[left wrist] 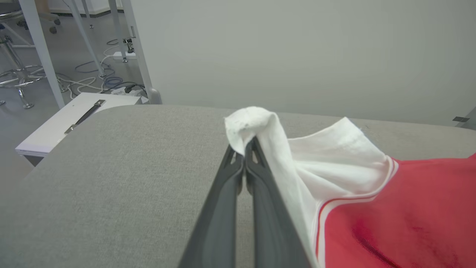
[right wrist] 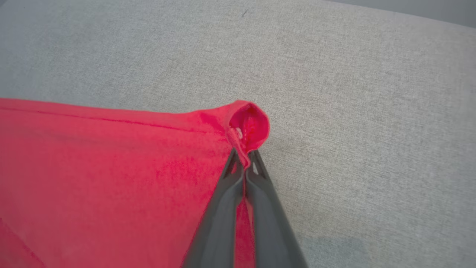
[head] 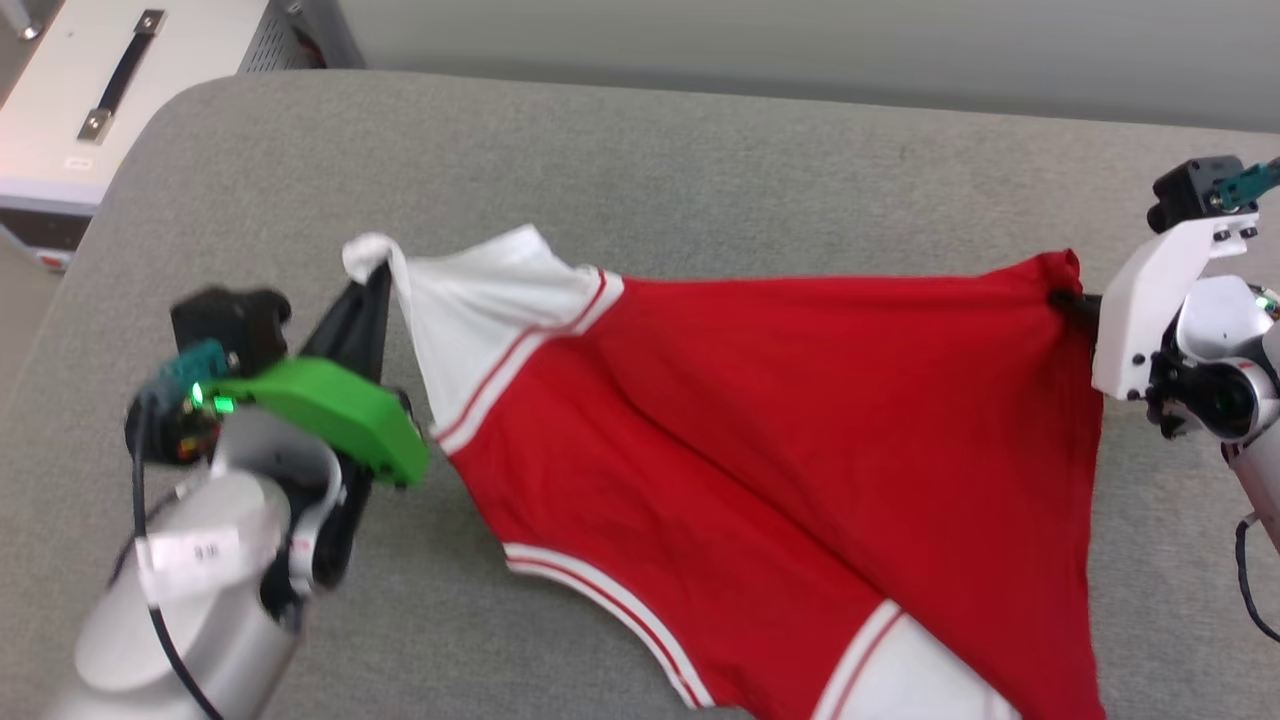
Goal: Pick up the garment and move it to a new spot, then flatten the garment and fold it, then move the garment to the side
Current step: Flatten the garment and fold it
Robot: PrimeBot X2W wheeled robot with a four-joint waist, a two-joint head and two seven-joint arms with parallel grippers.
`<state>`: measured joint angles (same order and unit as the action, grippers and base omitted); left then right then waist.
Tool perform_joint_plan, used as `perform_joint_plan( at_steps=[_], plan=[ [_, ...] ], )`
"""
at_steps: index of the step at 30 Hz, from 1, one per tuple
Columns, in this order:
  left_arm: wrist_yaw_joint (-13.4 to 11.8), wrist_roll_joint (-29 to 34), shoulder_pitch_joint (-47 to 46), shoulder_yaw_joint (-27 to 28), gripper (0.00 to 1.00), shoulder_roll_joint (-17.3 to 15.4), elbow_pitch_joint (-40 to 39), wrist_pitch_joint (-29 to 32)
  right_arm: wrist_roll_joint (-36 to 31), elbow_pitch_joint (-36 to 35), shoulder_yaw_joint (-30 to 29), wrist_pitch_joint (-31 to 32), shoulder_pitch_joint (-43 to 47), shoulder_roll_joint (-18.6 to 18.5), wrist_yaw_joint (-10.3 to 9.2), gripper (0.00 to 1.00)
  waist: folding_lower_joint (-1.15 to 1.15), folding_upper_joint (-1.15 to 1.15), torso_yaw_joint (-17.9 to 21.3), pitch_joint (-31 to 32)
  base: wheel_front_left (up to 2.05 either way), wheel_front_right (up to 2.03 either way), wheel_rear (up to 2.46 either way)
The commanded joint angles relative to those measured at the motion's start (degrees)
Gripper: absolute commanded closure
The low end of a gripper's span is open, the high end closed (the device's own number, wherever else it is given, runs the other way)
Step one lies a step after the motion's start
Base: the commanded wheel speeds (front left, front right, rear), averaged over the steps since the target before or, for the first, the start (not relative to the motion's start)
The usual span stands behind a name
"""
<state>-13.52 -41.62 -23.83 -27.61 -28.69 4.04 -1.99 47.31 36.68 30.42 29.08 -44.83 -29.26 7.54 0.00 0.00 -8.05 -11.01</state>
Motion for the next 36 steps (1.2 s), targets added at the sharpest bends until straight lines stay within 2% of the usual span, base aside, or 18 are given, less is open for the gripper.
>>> perform_joint_plan(
  at_steps=[1, 8, 18, 25, 36],
  plan=[
    [0.7, 0.4, -3.5, 0.4, 1.0, -0.4, 0.8, 0.4, -0.9, 0.9, -0.3, -1.1, -1.7, 0.4, -0.05, 1.0, 0.0, 0.0, 2.2, 2.0, 0.0, 0.0, 0.0],
    [3.5, 1.7, -18.6, 0.6, 1.0, 1.4, 9.3, 1.8, -4.2, 5.1, -1.8, -7.6, -9.0, 3.5, -0.05, 1.0, 0.0, 0.0, 4.4, 2.4, 0.0, 0.0, 0.0],
    [6.6, 5.0, -40.9, 1.0, 1.0, 4.5, 28.6, -1.3, -9.2, 15.1, -6.6, -17.8, -25.0, 8.4, -0.05, 1.0, 0.0, 0.0, 7.1, -0.1, 0.0, 0.0, 0.0],
    [7.7, 7.9, -55.6, 1.0, 1.0, 4.7, 38.2, -3.7, -12.0, 20.9, -9.3, -23.5, -38.2, 10.4, -0.05, 1.0, 0.0, 0.0, 8.5, -4.5, 0.0, 0.0, 0.0],
    [9.4, 9.9, -71.4, 0.7, 1.0, 5.8, 45.7, -7.1, -15.3, 26.5, -10.5, -27.6, -53.3, 11.1, -0.05, 1.0, 0.0, 0.0, 7.8, -15.0, 0.0, 0.0, 0.0]
  ],
)
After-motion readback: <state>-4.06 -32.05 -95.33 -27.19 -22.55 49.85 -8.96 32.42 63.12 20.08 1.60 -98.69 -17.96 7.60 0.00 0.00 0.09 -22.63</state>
